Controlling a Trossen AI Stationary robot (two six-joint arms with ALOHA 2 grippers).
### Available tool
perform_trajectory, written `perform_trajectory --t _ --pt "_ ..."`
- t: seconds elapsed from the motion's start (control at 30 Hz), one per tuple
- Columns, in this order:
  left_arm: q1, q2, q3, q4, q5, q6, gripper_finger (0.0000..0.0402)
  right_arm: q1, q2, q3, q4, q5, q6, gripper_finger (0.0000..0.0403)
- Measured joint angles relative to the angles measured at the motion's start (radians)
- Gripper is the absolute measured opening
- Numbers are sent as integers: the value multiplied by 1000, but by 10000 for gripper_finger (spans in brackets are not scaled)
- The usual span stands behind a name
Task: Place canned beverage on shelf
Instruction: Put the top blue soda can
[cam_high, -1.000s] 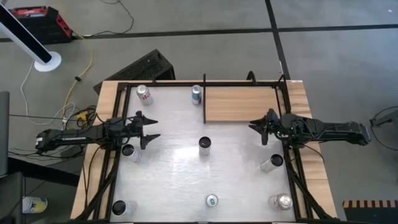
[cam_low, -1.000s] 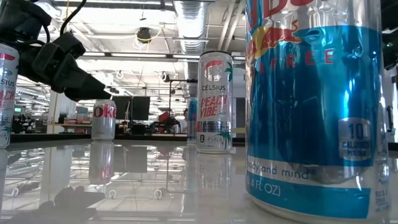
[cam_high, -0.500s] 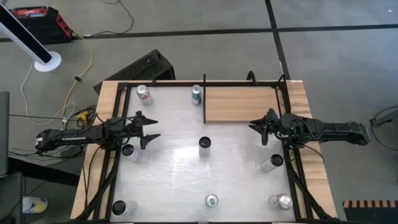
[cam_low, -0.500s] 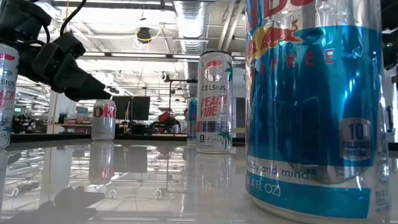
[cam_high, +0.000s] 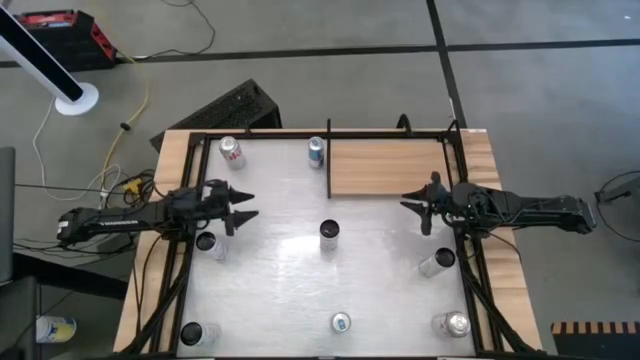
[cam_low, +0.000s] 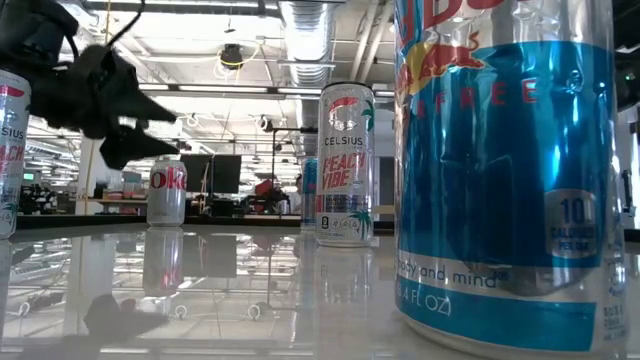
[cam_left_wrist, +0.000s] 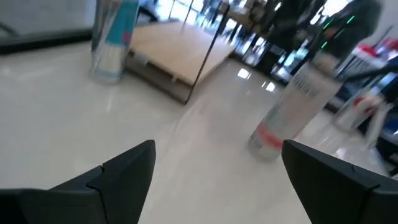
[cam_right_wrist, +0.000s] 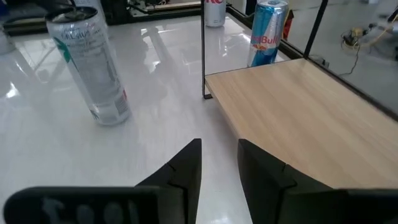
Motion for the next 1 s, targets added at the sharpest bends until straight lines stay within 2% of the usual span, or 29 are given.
perform_trajectory --t 0.13,0.27,0.43,0.73,0.87,1.0 --pt "0 0 0 108 7 18 334 0 0 0 11 0 -63 129" --pt "0 0 0 196 16 68 334 1 0 0 68 0 97 129" --pt "0 0 1 249 37 137 334 -2 -1 0 157 1 117 129" --pt "0 2 130 108 34 242 334 -2 0 0 491 1 336 129" --pt "0 20 202 43 -1 301 334 -16 0 0 640 48 261 129" --pt "0 39 230 38 -125 306 334 -31 0 0 789 45 234 129"
